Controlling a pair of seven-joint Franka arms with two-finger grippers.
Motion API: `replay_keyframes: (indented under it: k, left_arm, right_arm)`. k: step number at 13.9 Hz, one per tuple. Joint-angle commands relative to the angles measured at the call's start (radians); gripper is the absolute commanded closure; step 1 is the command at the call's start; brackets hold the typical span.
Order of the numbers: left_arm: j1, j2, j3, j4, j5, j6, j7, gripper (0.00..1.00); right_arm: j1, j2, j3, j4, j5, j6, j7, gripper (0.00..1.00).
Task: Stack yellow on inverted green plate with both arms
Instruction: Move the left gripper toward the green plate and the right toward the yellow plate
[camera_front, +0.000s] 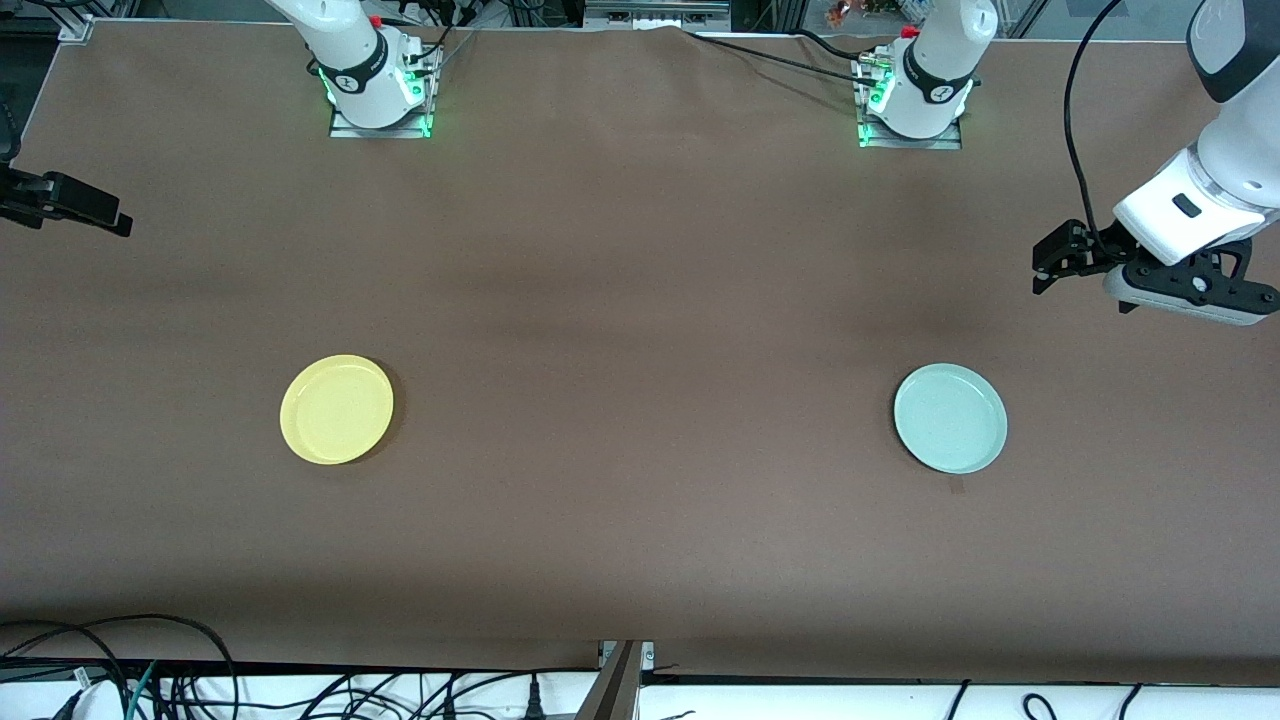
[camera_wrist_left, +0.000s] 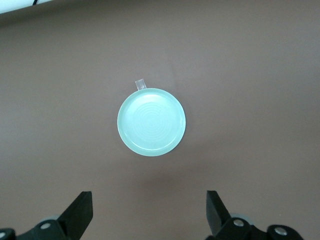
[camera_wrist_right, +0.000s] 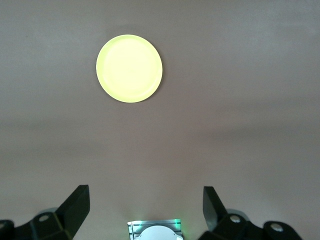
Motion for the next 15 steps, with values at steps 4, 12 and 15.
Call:
replay_keyframes:
  k: [4, 12, 15]
  left_arm:
    - [-0.004, 0.022, 0.000, 0.054, 0.025, -0.051, 0.012, 0.00]
    - [0.010, 0.125, 0.006, 0.066, 0.025, -0.138, 0.032, 0.00]
    - [0.008, 0.270, 0.012, 0.158, 0.028, -0.135, 0.128, 0.00]
  right_arm:
    - [-0.011, 0.007, 0.002, 0.020, 0.003, -0.004, 0.009, 0.00]
    - [-0.012, 0.007, 0.002, 0.019, 0.003, -0.002, 0.009, 0.00]
    - [-0.014, 0.008, 0.002, 0.020, 0.003, -0.002, 0.009, 0.00]
